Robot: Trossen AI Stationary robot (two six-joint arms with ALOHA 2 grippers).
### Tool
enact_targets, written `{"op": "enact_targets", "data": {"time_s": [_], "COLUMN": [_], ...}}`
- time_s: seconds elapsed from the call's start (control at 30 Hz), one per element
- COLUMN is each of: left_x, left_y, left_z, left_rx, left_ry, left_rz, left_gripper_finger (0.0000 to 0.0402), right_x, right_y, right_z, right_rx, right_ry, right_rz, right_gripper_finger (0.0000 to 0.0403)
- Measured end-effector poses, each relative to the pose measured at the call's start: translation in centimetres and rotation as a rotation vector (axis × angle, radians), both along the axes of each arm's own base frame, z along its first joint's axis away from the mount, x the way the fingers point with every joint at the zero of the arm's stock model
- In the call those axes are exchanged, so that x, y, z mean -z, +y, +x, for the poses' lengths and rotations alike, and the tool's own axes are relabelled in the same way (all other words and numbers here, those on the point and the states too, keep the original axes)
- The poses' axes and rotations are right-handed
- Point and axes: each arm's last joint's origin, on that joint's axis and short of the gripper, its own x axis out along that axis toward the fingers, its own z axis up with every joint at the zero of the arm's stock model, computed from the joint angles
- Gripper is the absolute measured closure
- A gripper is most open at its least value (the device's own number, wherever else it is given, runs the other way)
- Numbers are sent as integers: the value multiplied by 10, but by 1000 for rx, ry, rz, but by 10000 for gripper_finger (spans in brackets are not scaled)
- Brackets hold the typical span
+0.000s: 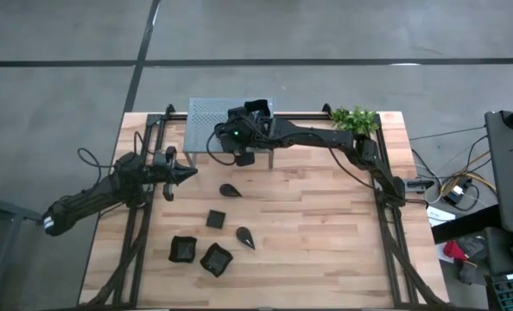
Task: Pick & Place Mini shaped plates
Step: Stack the black drop shaped plate on top of the black drop shaped plate on the shelf
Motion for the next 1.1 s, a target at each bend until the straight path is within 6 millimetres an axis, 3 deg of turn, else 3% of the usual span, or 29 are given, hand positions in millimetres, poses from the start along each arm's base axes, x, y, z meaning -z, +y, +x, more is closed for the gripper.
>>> {"op": "enact_targets", "data": {"time_s": [0.53,0.7,1.1], "left_x": [0,0,0], "left_y": [0,0,0], "left_z": [0,0,0], "left_rx": [0,0,0], "left_ry": [0,0,0], "left_rz": [0,0,0], "left_gripper_finger": [399,399,399], "right_x": [-4,-15,-9], "right_y": [6,22,83], "right_z": [-1,-1,0], "right_rx": [13,19,-38], "right_ry": [-17,-64,-9], "right_rz": [7,44,116], "right_gripper_finger": [326,321,339]}}
